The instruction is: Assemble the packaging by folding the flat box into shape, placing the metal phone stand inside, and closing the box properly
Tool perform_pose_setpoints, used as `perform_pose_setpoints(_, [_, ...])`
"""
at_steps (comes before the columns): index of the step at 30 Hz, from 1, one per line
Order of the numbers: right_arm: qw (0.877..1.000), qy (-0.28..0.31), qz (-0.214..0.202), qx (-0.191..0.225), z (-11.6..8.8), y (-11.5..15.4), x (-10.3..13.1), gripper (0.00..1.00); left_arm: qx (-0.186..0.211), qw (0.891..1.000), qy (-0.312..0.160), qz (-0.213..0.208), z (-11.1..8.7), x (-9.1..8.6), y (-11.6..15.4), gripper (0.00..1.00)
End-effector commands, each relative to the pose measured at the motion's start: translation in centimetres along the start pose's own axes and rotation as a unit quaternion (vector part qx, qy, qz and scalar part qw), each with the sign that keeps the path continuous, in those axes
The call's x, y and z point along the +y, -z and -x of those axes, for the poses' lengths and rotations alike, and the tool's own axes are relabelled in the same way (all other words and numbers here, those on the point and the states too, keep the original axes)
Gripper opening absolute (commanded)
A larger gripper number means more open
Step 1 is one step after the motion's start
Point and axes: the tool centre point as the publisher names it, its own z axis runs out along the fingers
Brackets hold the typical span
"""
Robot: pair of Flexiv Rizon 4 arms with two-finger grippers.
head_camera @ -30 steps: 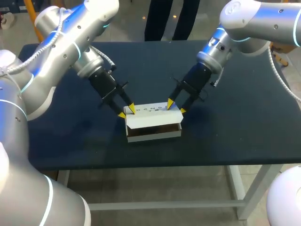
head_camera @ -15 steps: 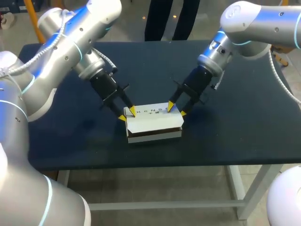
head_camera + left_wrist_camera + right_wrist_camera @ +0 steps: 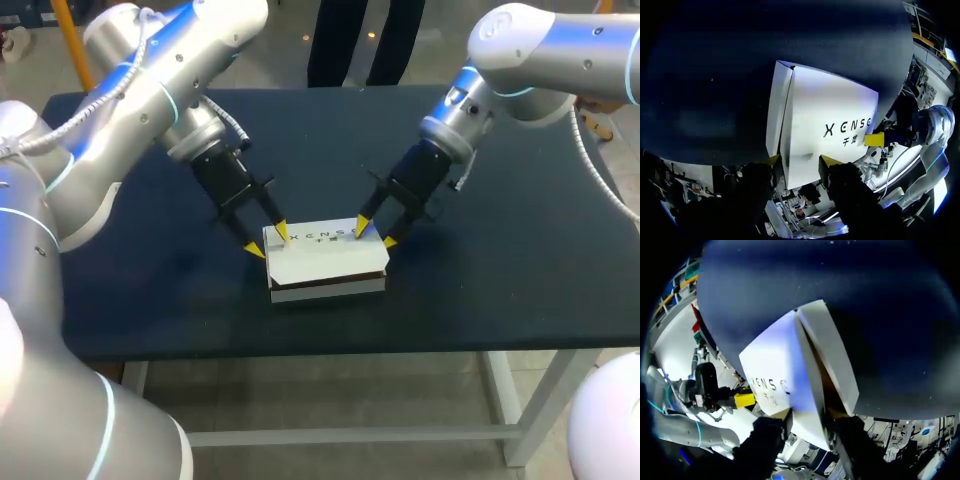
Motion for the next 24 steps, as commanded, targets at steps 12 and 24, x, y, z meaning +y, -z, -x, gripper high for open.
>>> perform_pose_setpoints(12, [1.0,0.011,-0.001,-0.005,0.1,-0.1,0.5,0.49,-0.084,0.978,-0.138,-0.132,-1.8,4.6,2.6,1.0])
perform_pose_setpoints(24, [1.0,0.012,-0.001,-0.007,0.1,-0.2,0.8,0.49,-0.212,0.868,-0.423,-0.153,-3.5,6.5,3.0,1.0])
